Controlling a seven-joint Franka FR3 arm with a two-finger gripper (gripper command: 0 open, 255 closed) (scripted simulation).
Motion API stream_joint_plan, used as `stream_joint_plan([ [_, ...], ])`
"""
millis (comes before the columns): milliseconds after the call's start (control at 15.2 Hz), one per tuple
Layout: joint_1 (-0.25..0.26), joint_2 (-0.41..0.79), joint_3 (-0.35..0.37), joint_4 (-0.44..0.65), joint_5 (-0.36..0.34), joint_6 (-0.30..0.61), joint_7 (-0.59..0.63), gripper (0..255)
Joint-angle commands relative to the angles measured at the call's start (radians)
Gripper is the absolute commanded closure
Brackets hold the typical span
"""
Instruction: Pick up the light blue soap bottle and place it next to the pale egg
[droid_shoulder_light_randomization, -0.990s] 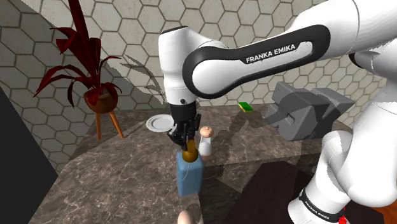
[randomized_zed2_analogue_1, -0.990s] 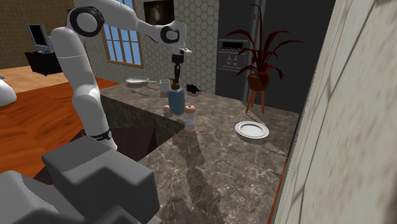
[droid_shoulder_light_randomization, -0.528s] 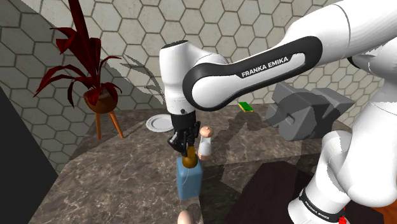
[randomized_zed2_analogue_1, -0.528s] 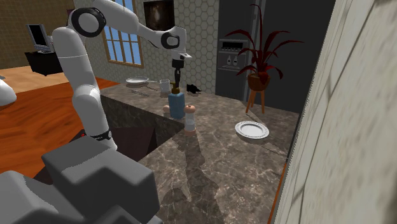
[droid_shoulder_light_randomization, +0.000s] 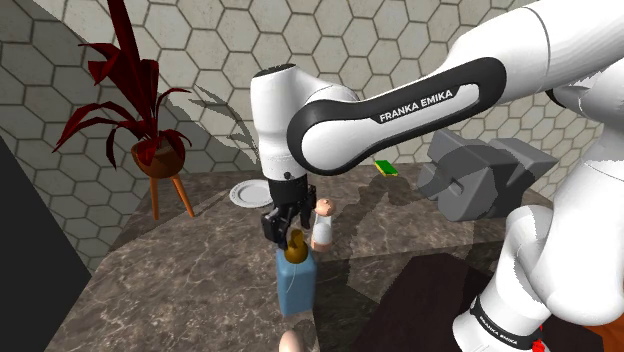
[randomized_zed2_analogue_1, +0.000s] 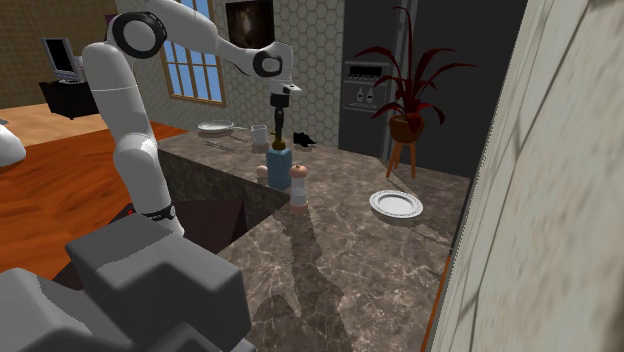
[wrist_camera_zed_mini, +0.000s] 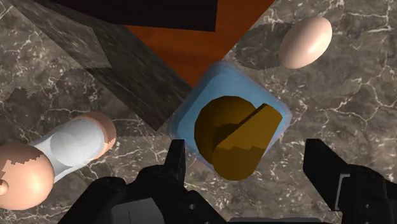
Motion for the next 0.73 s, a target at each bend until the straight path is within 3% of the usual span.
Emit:
stream_joint_plan([
  [0,0.000,0.000,0.000,0.000,0.000,0.000,0.000,0],
  [198,0.000,0.000,0.000,0.000,0.000,0.000,0.000,0],
  [462,-0.001,-0.006,-0.001,0.121,0.000,-0.127,0.000,0],
  [660,-0.001,-0.006,-0.001,0.121,0.000,-0.127,0.000,0],
])
